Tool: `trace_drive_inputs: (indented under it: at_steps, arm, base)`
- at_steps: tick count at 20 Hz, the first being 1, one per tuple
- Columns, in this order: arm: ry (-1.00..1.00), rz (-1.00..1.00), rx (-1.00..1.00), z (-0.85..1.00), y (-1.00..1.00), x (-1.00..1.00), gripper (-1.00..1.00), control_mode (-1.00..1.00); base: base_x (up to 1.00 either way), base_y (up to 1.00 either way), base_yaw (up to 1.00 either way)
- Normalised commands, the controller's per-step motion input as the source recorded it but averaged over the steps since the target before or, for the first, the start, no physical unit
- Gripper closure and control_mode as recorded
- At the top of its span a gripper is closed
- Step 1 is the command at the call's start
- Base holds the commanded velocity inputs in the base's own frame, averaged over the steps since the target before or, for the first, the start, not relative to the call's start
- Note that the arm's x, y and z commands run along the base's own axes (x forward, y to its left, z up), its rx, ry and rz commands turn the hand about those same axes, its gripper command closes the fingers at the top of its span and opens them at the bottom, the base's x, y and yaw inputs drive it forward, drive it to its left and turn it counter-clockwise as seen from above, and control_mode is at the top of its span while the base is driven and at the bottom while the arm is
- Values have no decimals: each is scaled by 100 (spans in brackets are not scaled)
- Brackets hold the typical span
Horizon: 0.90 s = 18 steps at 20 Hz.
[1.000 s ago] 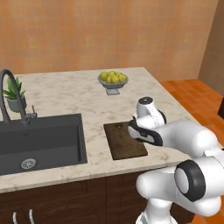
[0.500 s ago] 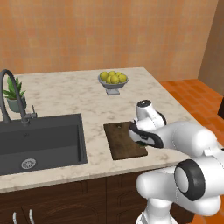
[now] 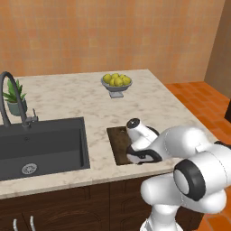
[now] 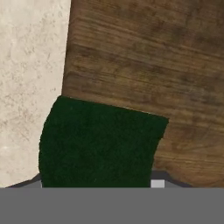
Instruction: Pick up the sponge from the counter and clean the cutting board by briefly scrubbing or pressing down on the cutting board. Once finished, release the sponge.
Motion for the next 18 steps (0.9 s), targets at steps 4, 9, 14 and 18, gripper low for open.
trace_drive_inputs:
  at_steps: [4,9,14,18]
  arm:
    - [16,-4,-2,-7,13,39,100,-100]
    - [2,-5,-4,-6,54,42,100,-100]
    - [-1,-9,-13,-32,86,23,100,-100]
    - [-1,-11,-8,-22,28,8,100,-100]
  base:
    - [0,0,0]
    - [0,0,0]
    - [0,0,0]
    - [0,0,0]
